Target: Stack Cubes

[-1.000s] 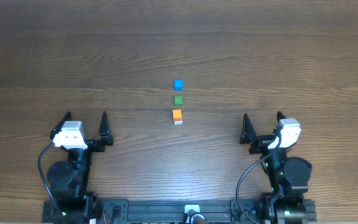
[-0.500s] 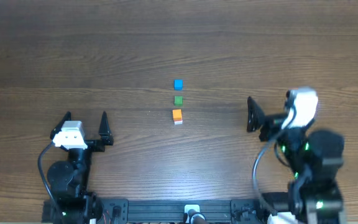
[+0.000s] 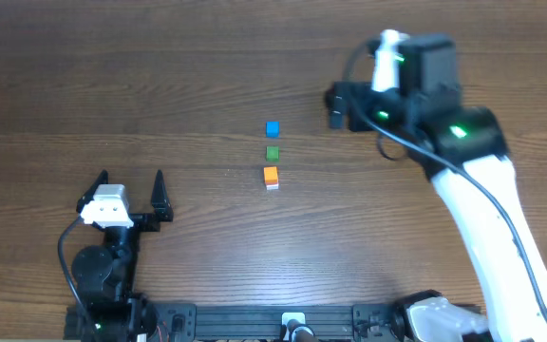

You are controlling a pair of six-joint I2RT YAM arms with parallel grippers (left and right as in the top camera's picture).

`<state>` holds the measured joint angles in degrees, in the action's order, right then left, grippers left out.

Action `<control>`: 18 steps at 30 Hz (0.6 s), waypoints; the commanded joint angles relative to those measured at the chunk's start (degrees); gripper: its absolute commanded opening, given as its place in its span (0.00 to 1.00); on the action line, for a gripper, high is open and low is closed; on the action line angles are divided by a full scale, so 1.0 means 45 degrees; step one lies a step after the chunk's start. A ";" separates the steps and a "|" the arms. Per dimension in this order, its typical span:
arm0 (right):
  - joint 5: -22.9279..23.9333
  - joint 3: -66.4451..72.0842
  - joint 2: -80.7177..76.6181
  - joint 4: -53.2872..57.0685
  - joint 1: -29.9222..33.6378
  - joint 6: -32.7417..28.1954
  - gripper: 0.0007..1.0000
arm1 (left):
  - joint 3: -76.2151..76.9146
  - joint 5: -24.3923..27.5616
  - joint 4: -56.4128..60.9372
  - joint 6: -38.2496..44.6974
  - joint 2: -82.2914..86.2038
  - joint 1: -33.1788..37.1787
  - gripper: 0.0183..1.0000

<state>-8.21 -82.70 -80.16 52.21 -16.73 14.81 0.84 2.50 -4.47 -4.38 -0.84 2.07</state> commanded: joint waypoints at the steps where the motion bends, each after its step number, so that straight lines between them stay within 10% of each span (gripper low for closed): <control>1: 0.1098 -0.1462 -0.2157 0.0544 -0.1511 0.1073 0.99 | -0.0102 -0.0102 0.0034 -0.0180 0.0102 0.0068 1.00; 18: 0.1506 -0.3968 -0.8306 0.1894 -0.4187 0.3755 0.99 | -0.0102 -0.0102 0.0034 -0.0180 0.0102 0.0068 1.00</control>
<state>-2.57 -98.96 -115.42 61.08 -35.40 29.45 0.84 2.50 -4.47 -4.38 -0.84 2.07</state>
